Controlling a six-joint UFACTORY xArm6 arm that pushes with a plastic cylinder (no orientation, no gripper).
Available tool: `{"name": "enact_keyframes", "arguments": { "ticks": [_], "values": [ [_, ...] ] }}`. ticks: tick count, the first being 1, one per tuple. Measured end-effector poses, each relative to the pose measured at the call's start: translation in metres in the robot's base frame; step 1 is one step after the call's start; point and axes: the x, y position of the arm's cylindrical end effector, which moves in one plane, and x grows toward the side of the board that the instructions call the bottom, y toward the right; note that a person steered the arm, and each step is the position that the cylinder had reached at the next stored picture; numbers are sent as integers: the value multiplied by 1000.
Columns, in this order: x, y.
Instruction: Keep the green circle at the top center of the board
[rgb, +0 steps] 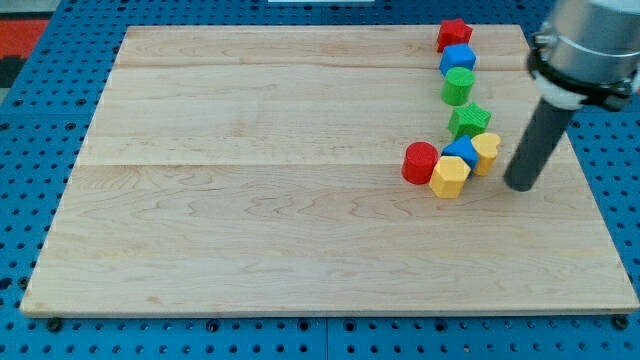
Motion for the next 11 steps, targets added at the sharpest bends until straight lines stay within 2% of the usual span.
{"name": "enact_keyframes", "arguments": {
  "ticks": [1, 2, 3, 4, 6, 7, 8, 9, 11],
  "values": [
    [-17, 6],
    [-33, -59],
    [-74, -66],
    [-49, -35],
    [-125, -1],
    [-147, -45],
    [-153, -128],
    [-166, -160],
    [-230, -202]
  ]
}}
